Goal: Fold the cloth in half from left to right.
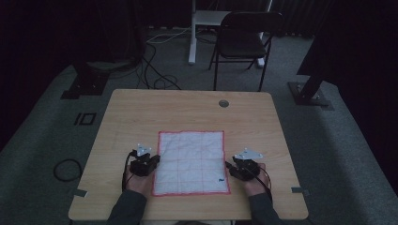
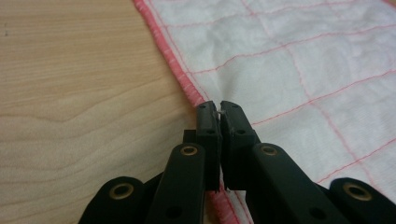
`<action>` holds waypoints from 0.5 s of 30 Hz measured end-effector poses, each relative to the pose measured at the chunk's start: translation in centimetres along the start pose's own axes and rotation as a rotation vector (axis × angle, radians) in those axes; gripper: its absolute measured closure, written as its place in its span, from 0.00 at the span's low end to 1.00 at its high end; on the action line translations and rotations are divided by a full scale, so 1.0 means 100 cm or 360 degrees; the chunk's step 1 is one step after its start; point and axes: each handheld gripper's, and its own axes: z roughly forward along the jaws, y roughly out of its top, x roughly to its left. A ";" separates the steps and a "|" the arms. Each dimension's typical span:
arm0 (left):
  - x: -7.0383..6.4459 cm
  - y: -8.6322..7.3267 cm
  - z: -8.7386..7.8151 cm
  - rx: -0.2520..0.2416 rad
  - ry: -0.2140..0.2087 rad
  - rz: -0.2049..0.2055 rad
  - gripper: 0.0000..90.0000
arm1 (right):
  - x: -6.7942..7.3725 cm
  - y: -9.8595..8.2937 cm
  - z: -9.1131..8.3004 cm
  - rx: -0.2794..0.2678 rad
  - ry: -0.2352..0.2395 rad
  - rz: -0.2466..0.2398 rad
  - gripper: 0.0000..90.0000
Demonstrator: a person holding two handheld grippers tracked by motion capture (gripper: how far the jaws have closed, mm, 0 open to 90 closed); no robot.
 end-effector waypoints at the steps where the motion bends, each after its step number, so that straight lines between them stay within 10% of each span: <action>1: 0.000 0.000 0.000 0.0000 0.0000 0.0000 0.98 | 0.000 0.000 0.000 0.0000 0.0000 0.0000 0.65; 15: -0.014 0.020 -0.014 -0.0117 -0.0144 0.0013 0.98 | 0.001 0.000 0.001 0.0007 0.0007 -0.0007 0.65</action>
